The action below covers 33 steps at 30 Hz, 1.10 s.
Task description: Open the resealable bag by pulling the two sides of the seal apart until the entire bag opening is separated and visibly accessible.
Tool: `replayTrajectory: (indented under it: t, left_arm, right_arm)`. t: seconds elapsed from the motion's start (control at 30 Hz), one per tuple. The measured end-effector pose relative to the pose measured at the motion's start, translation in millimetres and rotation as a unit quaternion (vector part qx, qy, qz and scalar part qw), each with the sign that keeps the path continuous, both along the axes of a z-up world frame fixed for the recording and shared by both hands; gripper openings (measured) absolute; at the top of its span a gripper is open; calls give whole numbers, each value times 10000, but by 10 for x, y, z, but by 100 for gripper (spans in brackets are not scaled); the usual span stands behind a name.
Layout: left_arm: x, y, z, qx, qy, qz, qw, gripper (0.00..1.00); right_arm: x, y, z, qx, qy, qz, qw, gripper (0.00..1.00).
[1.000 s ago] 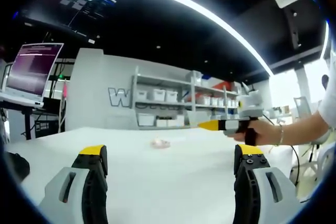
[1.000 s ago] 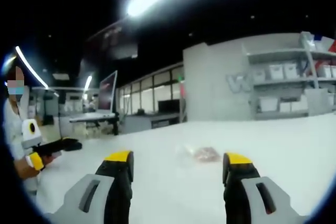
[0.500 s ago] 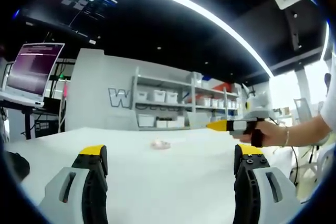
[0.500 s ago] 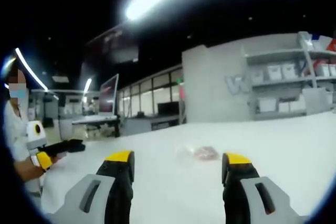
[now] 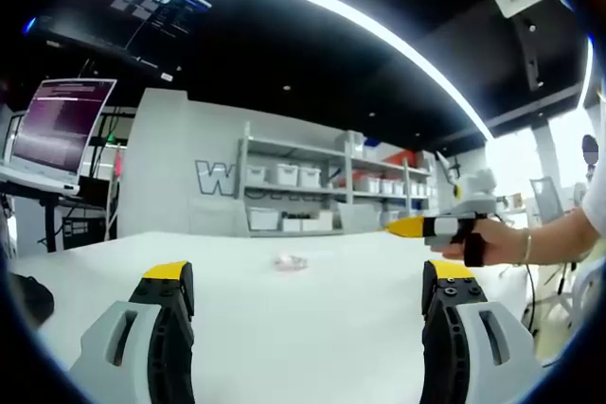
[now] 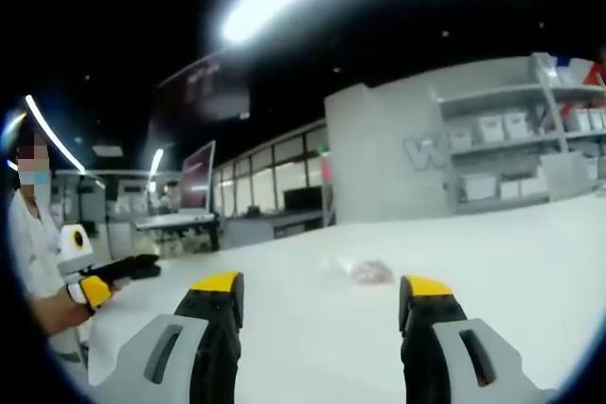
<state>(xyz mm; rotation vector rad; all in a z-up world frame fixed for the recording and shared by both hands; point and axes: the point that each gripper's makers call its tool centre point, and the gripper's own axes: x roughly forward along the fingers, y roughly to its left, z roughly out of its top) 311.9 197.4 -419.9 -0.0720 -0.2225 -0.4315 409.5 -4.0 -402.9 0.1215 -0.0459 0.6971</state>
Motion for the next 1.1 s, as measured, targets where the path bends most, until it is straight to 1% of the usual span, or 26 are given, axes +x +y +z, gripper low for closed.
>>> replayTrajectory:
  t: [0.4,0.77,1.1]
  left_arm:
    - [-24,1,-1,3,-31,-2,10000,98]
    - [-51,0,10,17,-87,12,10000,98]
    - [-66,-5,14,25,-106,21,9999,98]
  right_arm:
    - [-227,-105,33,116,-90,-43,9999,67]
    - [-459,-206,11,289,-77,-67,9995,67]
    - [-638,-350,-6,450,-78,-179,9988,67]
